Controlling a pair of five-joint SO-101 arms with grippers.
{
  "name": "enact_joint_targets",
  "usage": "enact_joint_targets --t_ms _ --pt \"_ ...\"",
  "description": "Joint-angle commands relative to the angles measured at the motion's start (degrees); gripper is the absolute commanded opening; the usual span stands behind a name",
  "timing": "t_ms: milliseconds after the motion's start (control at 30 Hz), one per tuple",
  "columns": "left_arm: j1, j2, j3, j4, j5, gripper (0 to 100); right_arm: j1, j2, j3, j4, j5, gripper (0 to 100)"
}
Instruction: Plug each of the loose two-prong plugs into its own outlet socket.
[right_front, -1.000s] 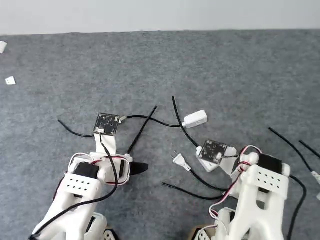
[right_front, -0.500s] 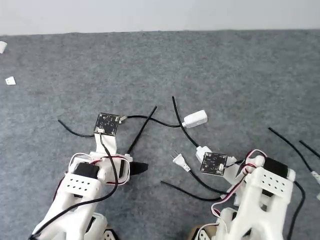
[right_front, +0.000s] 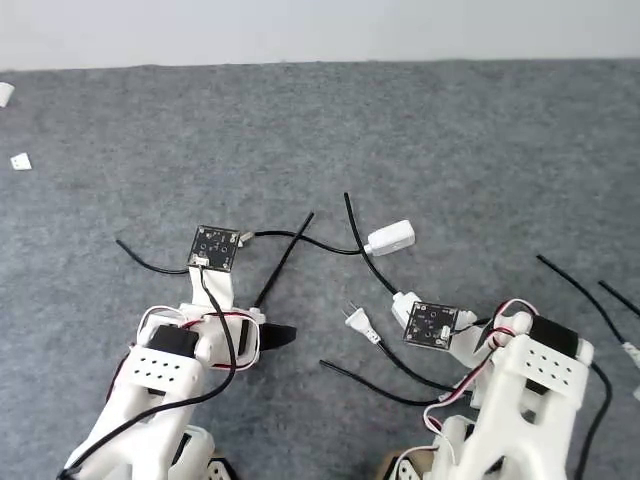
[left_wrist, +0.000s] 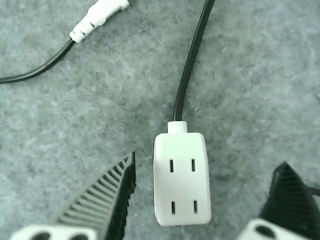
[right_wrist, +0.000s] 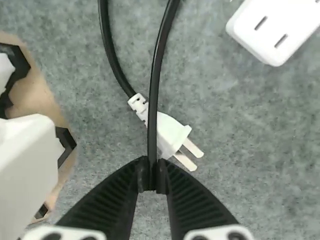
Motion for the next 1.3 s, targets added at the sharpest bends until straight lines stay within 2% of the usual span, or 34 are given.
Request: enact_joint_targets --t_ms 0,267,600,767,933,1067,1267 --pt "-0.3 -1.3 -0.4 -1.4 -0.4 40 0.7 -1.2 -2.5 0.4 0.4 0.9" --pt "0.0 -1.3 -0.4 -1.4 -0.4 40 -4.0 -1.2 -15.3 11.6 -11.6 0.9" --pt "-0.3 -1.3 -0.4 -1.4 -0.4 40 -23.4 -1.2 -33.1 18.9 -39.9 0.9" --pt "-0.4 -1.3 -0.4 -1.1 -0.4 40 -34.9 -0.5 -41.2 14.9 -57.1 0.9" --pt "-0.4 -1.3 -0.4 -1.1 -0.4 40 -43.5 -0.4 -43.2 7.9 -66.5 0.9" --pt "-0.4 -1.3 -0.3 -1.1 -0.4 40 -45.7 3.3 -43.6 4.1 -70.0 0.8" --pt "-0.4 -1.3 -0.3 -1.1 -0.4 40 -43.5 9.8 -44.0 0.7 -75.9 0.8"
